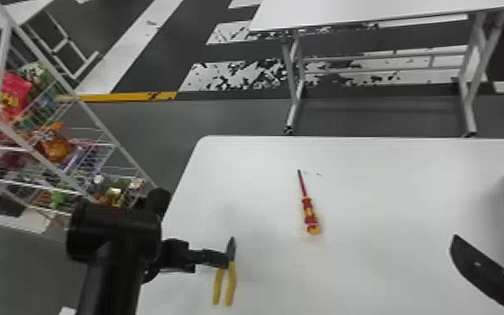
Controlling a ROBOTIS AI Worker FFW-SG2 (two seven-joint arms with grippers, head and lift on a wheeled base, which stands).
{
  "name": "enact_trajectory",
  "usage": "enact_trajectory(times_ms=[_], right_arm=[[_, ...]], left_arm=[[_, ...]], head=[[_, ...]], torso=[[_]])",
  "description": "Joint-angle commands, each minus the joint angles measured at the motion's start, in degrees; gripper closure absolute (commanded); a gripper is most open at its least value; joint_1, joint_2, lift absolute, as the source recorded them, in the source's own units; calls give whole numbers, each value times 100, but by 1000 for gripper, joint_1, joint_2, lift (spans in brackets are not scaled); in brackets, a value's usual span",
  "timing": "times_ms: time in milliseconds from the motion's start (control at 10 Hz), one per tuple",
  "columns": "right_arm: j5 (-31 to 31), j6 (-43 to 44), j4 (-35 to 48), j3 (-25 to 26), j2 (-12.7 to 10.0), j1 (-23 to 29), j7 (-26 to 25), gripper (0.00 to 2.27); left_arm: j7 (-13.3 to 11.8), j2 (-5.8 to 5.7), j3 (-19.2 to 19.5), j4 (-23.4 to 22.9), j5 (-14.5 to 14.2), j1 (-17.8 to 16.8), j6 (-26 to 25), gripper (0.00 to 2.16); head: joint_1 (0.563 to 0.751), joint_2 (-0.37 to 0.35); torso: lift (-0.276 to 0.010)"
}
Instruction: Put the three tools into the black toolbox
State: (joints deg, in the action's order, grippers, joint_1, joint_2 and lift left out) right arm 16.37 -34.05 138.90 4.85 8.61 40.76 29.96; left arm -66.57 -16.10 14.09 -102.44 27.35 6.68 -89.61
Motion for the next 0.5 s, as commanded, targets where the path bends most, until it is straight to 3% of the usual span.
enact_trajectory(times_ms=[0,100,400], right_arm=[[42,140,-73,-2,0,-7,1,76],[51,192,-91,16,0,-7,19,76],[253,351,-196,209,0,-7,124,76]], left_arm=[[3,10,-354,-31,385,-115,-42,80],[21,80,-601,-22,684,-255,-42,80],[38,204,-970,189,983,-536,-42,80]], head=[[695,350],[695,350],[695,350]], torso=[[-51],[-51],[-51]])
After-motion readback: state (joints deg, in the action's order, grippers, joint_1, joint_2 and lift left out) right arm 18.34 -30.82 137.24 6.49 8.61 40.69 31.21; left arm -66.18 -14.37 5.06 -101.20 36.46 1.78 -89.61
